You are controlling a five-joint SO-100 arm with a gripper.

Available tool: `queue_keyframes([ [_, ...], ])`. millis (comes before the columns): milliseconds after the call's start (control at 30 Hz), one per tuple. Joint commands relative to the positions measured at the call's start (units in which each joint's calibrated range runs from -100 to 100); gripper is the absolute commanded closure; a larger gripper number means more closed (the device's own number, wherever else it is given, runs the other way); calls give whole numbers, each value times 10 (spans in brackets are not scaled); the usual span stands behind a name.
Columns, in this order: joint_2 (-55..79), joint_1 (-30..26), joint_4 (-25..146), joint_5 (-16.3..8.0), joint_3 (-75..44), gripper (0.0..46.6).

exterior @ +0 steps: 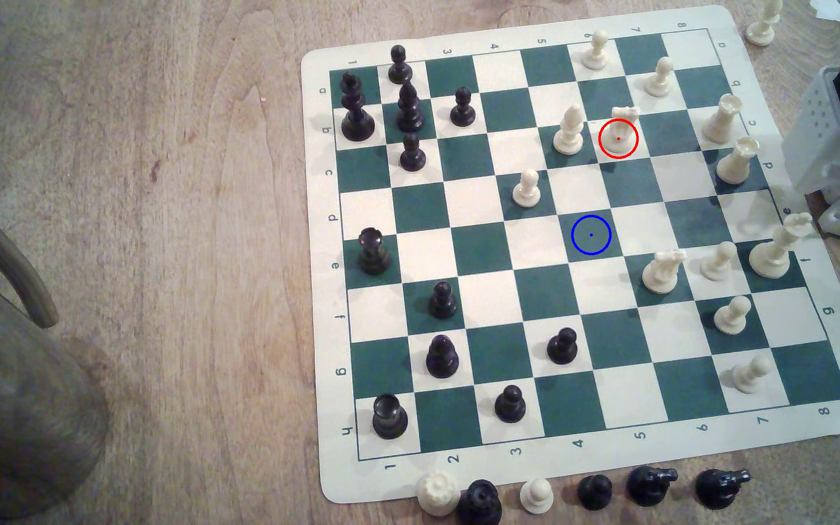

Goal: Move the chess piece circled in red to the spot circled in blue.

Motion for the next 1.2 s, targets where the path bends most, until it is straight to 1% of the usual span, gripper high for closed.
queue_keyframes([
  [0, 1, 9, 0, -1, 8, 463],
  [133, 1, 7, 121, -1, -3, 464],
  [233, 1, 15, 204, -1, -29, 464],
  [467, 1, 22, 340, -1, -88, 464],
  [567, 1, 26, 470, -1, -141, 464],
  [633, 1, 39, 557, -1, -173, 464],
  [667, 1, 59, 652, -3, -207, 464],
  [767, 1, 91, 765, -3, -246, 464],
  [800, 1, 109, 856, -4, -274, 464],
  [833, 1, 115, 898, -4, -286, 464],
  [933, 1, 126, 969, -4, -306, 464],
  [967, 1, 132, 1046, -5, -317, 464],
  [1067, 1, 133, 1094, -5, -313, 464],
  [1167, 1, 151, 1177, -5, -317, 464],
])
